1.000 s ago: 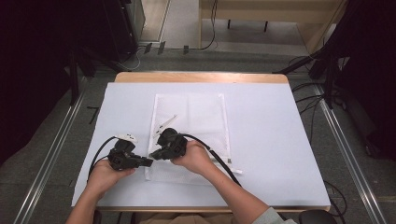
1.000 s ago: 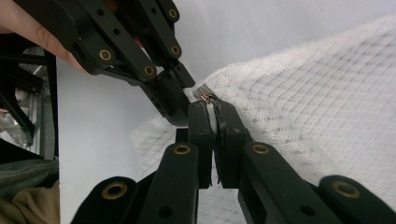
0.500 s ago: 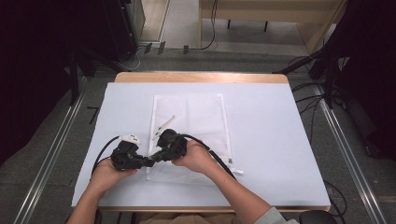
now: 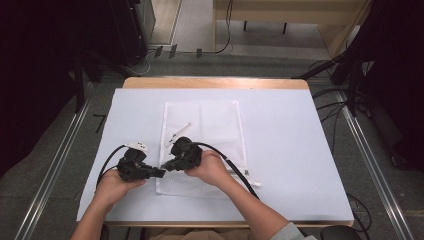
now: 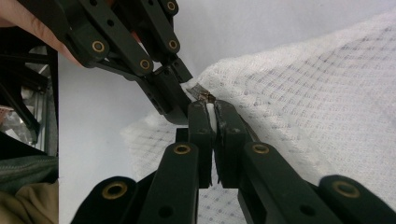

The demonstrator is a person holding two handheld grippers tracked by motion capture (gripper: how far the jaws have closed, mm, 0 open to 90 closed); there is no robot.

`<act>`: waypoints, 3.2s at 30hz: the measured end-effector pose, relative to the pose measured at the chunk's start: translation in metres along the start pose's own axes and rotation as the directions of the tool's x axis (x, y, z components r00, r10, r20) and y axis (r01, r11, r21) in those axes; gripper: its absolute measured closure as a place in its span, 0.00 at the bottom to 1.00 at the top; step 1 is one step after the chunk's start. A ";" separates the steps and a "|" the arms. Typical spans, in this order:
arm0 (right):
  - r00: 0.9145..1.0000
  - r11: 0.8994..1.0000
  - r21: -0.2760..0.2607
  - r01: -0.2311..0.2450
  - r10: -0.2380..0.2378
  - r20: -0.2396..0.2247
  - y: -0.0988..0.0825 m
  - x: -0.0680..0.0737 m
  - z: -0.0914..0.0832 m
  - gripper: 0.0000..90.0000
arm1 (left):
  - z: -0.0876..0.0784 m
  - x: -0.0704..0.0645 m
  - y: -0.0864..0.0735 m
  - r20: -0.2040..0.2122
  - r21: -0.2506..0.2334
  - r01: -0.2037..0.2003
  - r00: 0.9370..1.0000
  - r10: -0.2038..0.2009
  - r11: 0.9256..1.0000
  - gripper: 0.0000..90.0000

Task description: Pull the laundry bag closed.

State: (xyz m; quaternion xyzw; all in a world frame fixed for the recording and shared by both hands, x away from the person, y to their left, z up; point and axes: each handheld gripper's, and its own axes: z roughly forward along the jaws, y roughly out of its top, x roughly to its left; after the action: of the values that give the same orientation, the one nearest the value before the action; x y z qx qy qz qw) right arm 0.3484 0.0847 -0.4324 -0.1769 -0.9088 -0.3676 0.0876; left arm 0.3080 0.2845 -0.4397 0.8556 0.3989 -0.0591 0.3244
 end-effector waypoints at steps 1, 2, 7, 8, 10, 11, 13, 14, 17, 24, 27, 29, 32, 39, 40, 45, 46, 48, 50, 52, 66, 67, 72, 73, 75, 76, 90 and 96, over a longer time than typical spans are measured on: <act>1.000 1.000 0.000 0.000 0.000 0.000 0.000 0.000 0.000 0.98 | -0.001 0.001 -0.001 -0.010 -0.003 -0.006 1.000 0.006 1.000 1.00; 1.000 1.000 -0.006 0.005 -0.005 0.008 -0.001 0.000 0.000 0.98 | -0.002 0.001 -0.001 0.003 -0.005 0.003 1.000 -0.003 1.000 1.00; 1.000 1.000 -0.001 0.001 -0.001 0.004 -0.004 -0.002 0.000 0.98 | -0.002 0.000 -0.002 -0.001 -0.005 -0.002 1.000 0.002 1.000 1.00; 1.000 1.000 -0.003 0.002 -0.002 0.007 -0.005 -0.001 0.000 0.98 | -0.002 0.000 -0.002 -0.001 -0.007 -0.005 1.000 0.005 1.000 1.00; 1.000 1.000 -0.003 0.015 -0.015 0.009 -0.006 -0.001 -0.002 0.98 | -0.003 0.000 -0.002 0.002 -0.008 -0.007 1.000 0.007 1.000 1.00; 1.000 1.000 0.001 0.019 -0.019 0.024 -0.006 -0.001 -0.002 0.98 | -0.003 0.001 -0.003 0.011 -0.007 -0.006 1.000 0.006 1.000 1.00; 1.000 1.000 0.003 0.016 -0.016 0.013 -0.009 -0.002 -0.003 0.99 | -0.002 0.000 -0.003 0.013 -0.004 -0.006 1.000 0.007 1.000 1.00; 1.000 1.000 0.012 0.018 -0.018 0.024 -0.009 -0.003 -0.003 0.98 | -0.002 0.000 -0.003 0.011 -0.006 -0.009 1.000 0.009 1.000 1.00; 0.999 0.999 0.031 -0.008 0.006 0.054 -0.017 -0.011 -0.008 0.98 | -0.007 0.004 -0.007 0.012 -0.020 0.004 1.000 -0.004 1.000 1.00; 0.999 1.000 0.014 -0.015 0.014 0.049 -0.023 -0.017 -0.019 0.98 | -0.010 0.007 -0.010 0.037 -0.055 0.017 0.999 -0.015 0.998 0.99; 0.998 1.000 0.023 -0.012 0.011 0.057 -0.023 -0.016 -0.019 0.98 | -0.009 0.006 -0.010 0.032 -0.052 0.007 0.999 -0.006 0.999 0.99; 0.998 1.000 0.023 -0.012 0.011 0.056 -0.023 -0.016 -0.019 0.98 | -0.008 0.006 -0.010 0.030 -0.047 0.003 1.000 -0.002 0.999 0.99; 0.998 1.000 0.025 -0.006 0.005 0.056 -0.024 -0.017 -0.020 0.98 | -0.007 0.005 -0.009 0.033 -0.043 -0.003 0.999 0.004 0.999 0.99; 0.999 1.000 0.028 -0.010 0.009 0.052 -0.027 -0.019 -0.024 0.98 | -0.007 0.005 -0.010 0.036 -0.041 -0.003 0.999 0.004 0.999 0.99; 0.999 1.000 0.027 -0.011 0.009 0.053 -0.027 -0.019 -0.024 0.98 | -0.007 0.005 -0.010 0.038 -0.044 -0.002 0.999 0.003 0.999 0.99; 0.999 1.000 0.022 -0.012 0.010 0.053 -0.029 -0.021 -0.027 0.98 | -0.007 0.004 -0.010 0.038 -0.042 -0.005 0.999 0.007 0.999 0.99; 0.998 1.000 0.025 -0.017 0.016 0.057 -0.029 -0.020 -0.028 0.98 | -0.007 0.004 -0.010 0.040 -0.041 -0.006 0.999 0.008 0.999 0.99; 0.998 1.000 0.022 -0.015 0.014 0.054 -0.030 -0.021 -0.028 0.98 | -0.007 0.004 -0.010 0.040 -0.040 -0.009 0.999 0.010 0.999 0.99; 0.998 1.000 0.026 -0.012 0.011 0.059 -0.031 -0.022 -0.029 0.98 | -0.007 0.004 -0.010 0.040 -0.041 -0.005 0.999 0.007 0.999 0.99; 0.999 1.000 0.019 -0.020 0.019 0.046 -0.032 -0.023 -0.030 0.98 | -0.007 0.005 -0.010 0.041 -0.040 -0.005 0.999 0.007 0.999 0.99; 0.998 1.000 0.023 -0.015 0.014 0.057 -0.036 -0.024 -0.036 0.98 | -0.007 0.004 -0.010 0.046 -0.041 -0.008 0.999 0.010 0.999 0.99; 0.998 0.999 0.023 -0.022 0.021 0.057 -0.037 -0.023 -0.037 0.98 | -0.006 0.004 -0.010 0.045 -0.038 -0.011 0.999 0.012 0.999 0.99; 0.998 1.000 0.022 -0.017 0.016 0.058 -0.039 -0.023 -0.038 0.98 | -0.006 0.004 -0.010 0.051 -0.034 -0.014 0.999 0.016 0.999 0.99; 0.998 1.000 0.025 -0.016 0.015 0.060 -0.039 -0.022 -0.038 0.98 | -0.005 0.003 -0.010 0.049 -0.030 -0.015 0.999 0.017 0.999 0.99; 0.998 1.000 0.024 -0.015 0.014 0.057 -0.039 -0.022 -0.039 0.98 | -0.006 0.003 -0.010 0.049 -0.030 -0.018 0.999 0.020 0.999 0.99; 0.998 1.000 0.027 -0.010 0.008 0.059 -0.039 -0.022 -0.039 0.98 | -0.006 0.003 -0.010 0.048 -0.030 -0.019 0.999 0.021 0.999 0.99; 0.997 1.000 0.002 -0.024 0.024 0.078 -0.057 -0.019 -0.049 0.98 | -0.005 0.003 -0.010 0.067 -0.019 -0.026 0.997 0.027 0.999 0.99; 0.995 0.999 0.010 -0.042 0.041 0.087 -0.065 -0.023 -0.051 0.98 | -0.002 0.002 -0.009 0.069 -0.002 -0.038 0.997 0.038 0.999 0.99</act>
State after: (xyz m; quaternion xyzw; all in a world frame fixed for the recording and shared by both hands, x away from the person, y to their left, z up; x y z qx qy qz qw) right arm 0.3465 0.0001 -0.4444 -0.2113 -0.9099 -0.3524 0.0566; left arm 0.3022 0.2909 -0.4438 0.8603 0.3713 -0.0825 0.3394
